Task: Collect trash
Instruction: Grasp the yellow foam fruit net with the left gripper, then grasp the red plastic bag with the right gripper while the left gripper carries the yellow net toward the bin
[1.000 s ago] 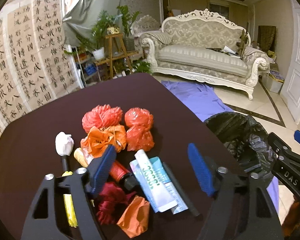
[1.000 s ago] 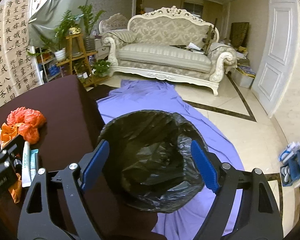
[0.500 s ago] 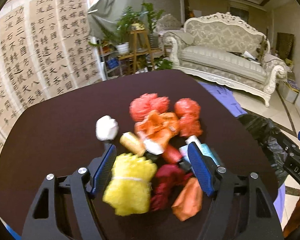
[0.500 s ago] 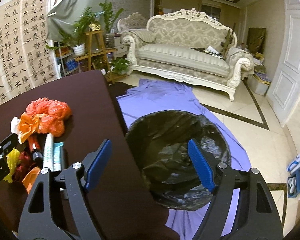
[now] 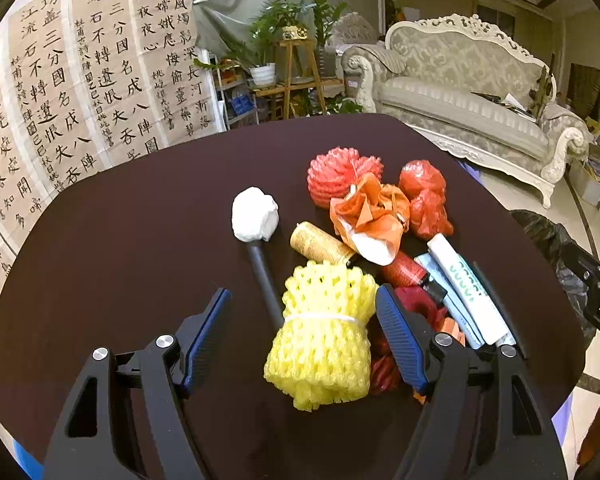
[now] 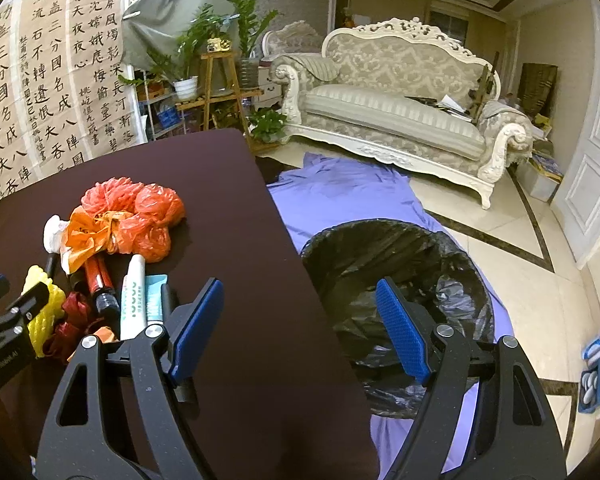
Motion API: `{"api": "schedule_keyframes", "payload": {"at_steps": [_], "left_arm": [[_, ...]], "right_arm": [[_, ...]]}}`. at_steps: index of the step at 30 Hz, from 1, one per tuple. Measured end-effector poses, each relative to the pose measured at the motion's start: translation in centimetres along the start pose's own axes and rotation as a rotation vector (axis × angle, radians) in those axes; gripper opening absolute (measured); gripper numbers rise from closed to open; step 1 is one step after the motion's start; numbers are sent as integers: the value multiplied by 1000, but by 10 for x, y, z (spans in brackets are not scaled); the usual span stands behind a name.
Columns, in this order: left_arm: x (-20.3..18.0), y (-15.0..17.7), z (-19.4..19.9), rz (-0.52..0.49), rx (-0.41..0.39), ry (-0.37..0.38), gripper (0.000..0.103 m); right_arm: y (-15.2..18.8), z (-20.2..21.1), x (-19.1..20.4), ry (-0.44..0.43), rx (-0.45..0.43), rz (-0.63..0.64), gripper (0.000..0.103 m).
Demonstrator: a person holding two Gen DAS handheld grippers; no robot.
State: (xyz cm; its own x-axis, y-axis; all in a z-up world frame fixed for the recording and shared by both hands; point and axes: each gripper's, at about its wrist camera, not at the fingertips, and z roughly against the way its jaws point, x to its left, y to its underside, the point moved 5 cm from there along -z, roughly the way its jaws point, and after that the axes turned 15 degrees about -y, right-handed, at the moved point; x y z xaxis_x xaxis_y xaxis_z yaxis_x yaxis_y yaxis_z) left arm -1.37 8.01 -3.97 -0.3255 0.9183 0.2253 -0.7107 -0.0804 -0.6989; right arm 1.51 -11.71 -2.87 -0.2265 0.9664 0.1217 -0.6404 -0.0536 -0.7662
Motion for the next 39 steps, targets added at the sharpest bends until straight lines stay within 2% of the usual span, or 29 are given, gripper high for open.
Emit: {"api": "schedule_keyframes", "payload": {"at_steps": [9,11,13,15,23,32,35,39], "left_arm": [[5,7,-9,8,39,43,71],[6,8,-10,6,42,57,61],[6,9,-11,12,52,104,49],[9,9,-11,22,55,118,48],[24,-4,0,49,4,89,46],[45,-22,-20,72,-13,20,46],[51,-26,-24,82,-24,3,46],[60,-32,-33,95,-28,-7,46]], "right_arm": [[4,-7,5,-11,18,13,76],[6,-9,7,-12,20,18,76],[7,-11,8,-15,23,20,76],[7,-12,10,-17,26,23,76],[1,-19,22,-33,25,41,76],[-29,-39,53,-90,-2,80,76],[-39,-54,64,-128,10,84,67],[-50,-74,75,-152,30,78,66]]}}
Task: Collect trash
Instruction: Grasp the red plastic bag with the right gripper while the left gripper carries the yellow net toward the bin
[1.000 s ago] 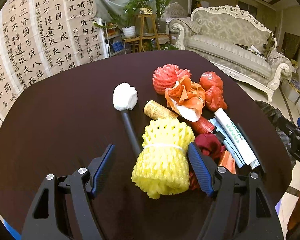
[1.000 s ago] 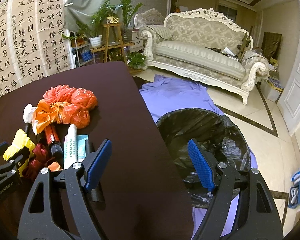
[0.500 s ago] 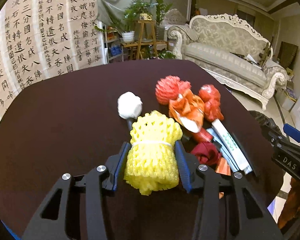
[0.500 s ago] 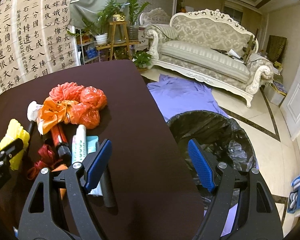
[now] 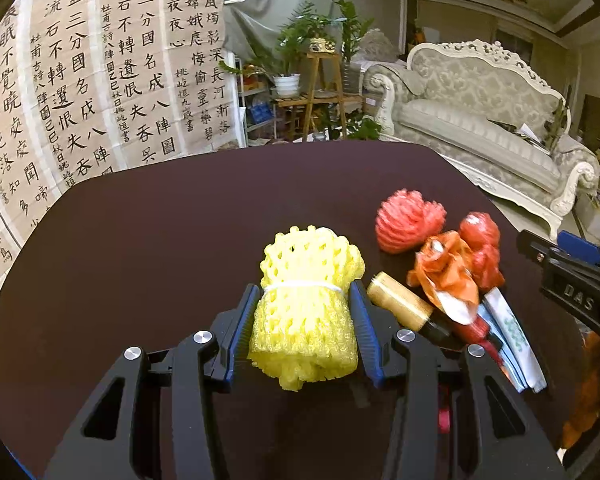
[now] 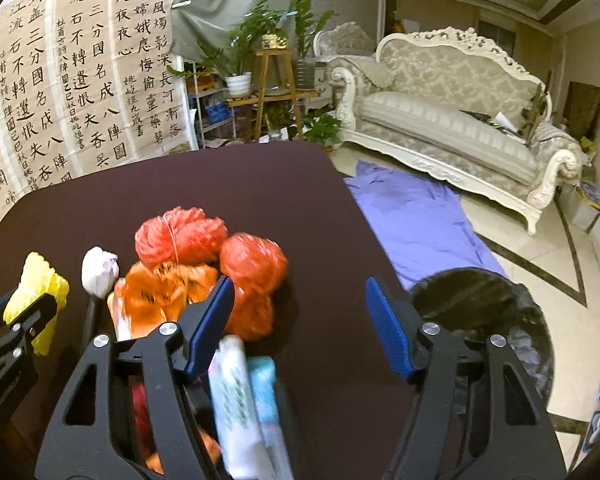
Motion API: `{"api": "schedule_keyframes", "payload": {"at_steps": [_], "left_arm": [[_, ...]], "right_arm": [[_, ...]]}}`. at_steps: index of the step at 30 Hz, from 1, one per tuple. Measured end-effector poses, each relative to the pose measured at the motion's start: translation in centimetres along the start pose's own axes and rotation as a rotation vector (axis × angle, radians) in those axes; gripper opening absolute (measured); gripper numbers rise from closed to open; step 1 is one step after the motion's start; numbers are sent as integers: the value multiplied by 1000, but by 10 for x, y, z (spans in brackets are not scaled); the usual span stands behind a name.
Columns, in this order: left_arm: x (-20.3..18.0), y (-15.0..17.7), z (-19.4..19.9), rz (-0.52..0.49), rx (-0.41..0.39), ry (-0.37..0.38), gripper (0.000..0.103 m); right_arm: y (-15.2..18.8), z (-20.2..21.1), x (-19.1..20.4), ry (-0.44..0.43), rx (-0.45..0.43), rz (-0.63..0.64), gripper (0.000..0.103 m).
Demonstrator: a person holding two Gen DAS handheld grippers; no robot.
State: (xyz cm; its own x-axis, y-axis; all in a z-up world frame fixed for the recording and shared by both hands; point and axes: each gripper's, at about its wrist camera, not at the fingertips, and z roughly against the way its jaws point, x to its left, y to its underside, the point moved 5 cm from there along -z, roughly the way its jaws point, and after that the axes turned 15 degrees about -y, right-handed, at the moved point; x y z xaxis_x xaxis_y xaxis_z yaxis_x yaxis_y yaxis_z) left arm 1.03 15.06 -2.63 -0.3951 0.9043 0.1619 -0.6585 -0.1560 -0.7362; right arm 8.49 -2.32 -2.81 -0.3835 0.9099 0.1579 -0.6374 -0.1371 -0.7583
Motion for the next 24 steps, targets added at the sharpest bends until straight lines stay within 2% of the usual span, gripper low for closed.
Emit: {"api": "schedule_keyframes", "payload": {"at_steps": [9,12,14,15,16,24], "left_arm": [[9,-4,-19,14,15,-3,46],[7,-4,-23,12,23,6,46],[6,-2,-24,11,24,11,46],[6,-3,-24,10,26,14,46],[6,-2,-24,9,25,16,46],[7,-6,-14,13,1,31,46]], "right_arm": [[-2,-39,2,-10,82,-20,66],[0,-44,1,-48,104,-46,58],[1,-48,4,-78,118,-57,49],[2,-49,5,-96,126,-62,38],[2,-50,6,-99,128,-62,35],[4,-29,6,-71,86,-38,33]]}}
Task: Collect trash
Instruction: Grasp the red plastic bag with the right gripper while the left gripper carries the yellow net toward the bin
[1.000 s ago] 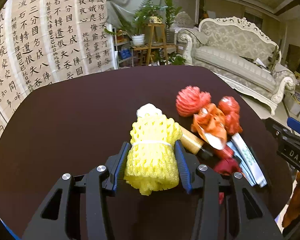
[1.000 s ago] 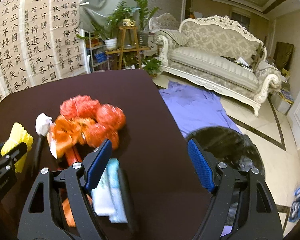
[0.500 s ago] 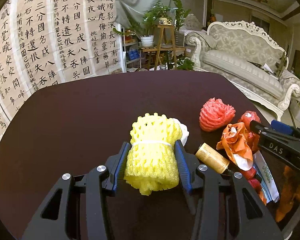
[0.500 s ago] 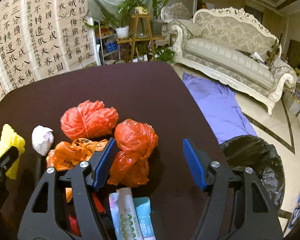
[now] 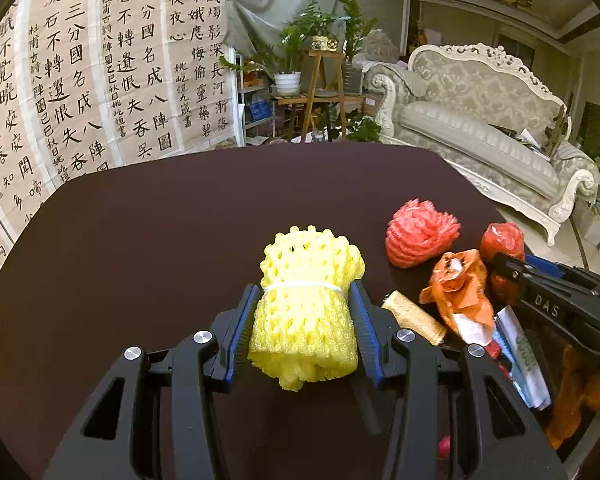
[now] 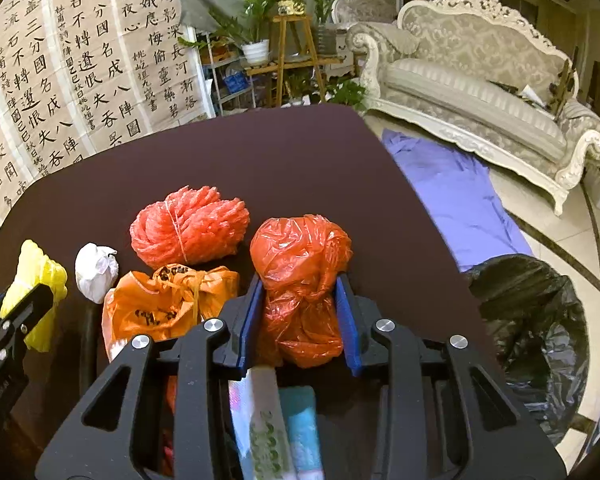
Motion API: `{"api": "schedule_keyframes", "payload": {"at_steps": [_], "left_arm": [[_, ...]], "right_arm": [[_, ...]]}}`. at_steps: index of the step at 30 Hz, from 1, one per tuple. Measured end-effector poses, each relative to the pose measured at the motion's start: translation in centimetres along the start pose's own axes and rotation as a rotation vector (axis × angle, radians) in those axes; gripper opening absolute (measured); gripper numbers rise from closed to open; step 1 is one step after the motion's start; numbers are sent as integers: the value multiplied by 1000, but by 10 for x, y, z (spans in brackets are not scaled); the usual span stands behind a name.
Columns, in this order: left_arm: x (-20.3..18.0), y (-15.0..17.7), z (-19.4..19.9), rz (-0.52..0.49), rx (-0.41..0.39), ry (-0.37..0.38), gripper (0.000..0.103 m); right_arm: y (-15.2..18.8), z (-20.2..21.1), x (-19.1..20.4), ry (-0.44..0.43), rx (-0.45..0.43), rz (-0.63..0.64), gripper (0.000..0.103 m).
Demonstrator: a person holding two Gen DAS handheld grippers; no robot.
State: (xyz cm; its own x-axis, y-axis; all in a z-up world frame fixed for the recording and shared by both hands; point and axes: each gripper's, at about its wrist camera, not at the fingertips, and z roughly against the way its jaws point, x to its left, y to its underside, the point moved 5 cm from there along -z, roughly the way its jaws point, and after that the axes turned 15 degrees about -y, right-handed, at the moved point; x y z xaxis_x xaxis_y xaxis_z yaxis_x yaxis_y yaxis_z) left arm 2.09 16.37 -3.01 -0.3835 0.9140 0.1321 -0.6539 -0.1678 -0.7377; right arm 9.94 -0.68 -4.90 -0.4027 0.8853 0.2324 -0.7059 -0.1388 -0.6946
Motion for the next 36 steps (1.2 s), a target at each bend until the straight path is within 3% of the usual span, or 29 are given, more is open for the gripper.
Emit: {"api": "schedule_keyframes", "payload": {"at_steps": [8,17,28,36], "left_arm": [[-29,-7,31,-37,-57,59,46],[-101,-5,64,-123,-108,170,46],[-195,3,73,-247,-131,276,46],[-243,2,64,-311,-143,281,46]], "right_arm": [[18,56,-37,106,-69,-13,33],[46,106,-104,250,-122,-95,33],[74,124,-172,311,-147,-207,33],[80,120,-202,318,-147,-256,33]]}}
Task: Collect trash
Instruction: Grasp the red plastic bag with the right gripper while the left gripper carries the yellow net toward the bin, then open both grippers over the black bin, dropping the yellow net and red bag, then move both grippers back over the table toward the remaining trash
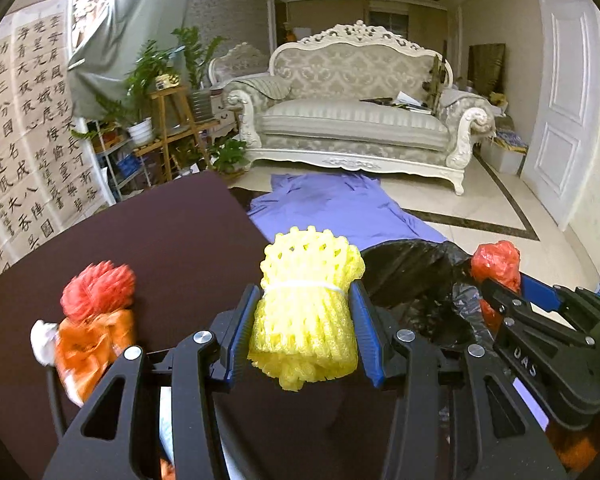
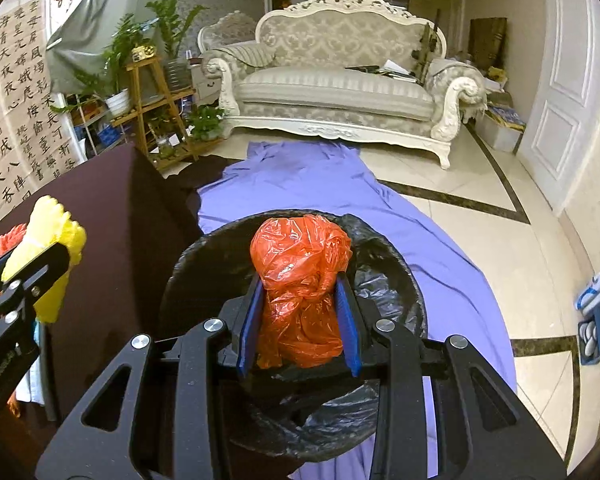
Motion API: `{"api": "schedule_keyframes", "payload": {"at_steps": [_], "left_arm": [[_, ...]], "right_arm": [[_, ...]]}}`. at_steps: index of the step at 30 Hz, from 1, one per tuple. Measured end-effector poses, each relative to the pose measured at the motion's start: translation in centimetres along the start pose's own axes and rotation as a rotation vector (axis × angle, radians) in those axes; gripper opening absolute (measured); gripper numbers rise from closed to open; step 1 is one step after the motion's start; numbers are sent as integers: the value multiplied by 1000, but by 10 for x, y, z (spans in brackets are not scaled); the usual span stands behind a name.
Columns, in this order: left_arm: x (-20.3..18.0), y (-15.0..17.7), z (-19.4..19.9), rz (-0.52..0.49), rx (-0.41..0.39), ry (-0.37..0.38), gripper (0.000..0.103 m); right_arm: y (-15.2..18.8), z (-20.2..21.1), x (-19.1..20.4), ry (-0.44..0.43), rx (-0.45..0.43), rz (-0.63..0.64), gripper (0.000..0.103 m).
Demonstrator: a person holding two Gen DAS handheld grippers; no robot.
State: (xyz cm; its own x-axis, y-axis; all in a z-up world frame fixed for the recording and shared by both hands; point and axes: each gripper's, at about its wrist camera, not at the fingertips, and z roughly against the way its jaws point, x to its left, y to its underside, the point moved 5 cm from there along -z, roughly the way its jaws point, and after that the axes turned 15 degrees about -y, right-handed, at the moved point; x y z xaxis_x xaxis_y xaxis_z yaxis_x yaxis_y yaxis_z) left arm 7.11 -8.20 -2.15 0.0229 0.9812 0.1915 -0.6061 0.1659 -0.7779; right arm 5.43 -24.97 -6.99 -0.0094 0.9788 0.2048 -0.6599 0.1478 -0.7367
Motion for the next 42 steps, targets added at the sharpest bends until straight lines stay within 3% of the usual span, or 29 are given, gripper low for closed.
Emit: {"api": "schedule_keyframes", "payload": {"at_steps": [8,12,15,24,31,42], "left_arm": [[-30,-4,-20,-50,33,14,48],[-36,-4,-25,-50,42,4,69],[-38,-1,-26,-58,43,-4,73],[-34,-4,-27,-52,64,-8,75],[-8,-7,-18,-23,63,-56,75],[72,2,-2,58,65,-160,75]], "right_arm": [[-4,-12,-17,-10,0,-37,34],[-5,-15,-22,-13,0,-53,48],[-5,-16,-25,-2,1,-59,48],[-12,-11,-32,12,-3,-75,51],[-12,-7,-24,-22,-10,-66,55],[-15,-12,59,-141,11,43,55]]}}
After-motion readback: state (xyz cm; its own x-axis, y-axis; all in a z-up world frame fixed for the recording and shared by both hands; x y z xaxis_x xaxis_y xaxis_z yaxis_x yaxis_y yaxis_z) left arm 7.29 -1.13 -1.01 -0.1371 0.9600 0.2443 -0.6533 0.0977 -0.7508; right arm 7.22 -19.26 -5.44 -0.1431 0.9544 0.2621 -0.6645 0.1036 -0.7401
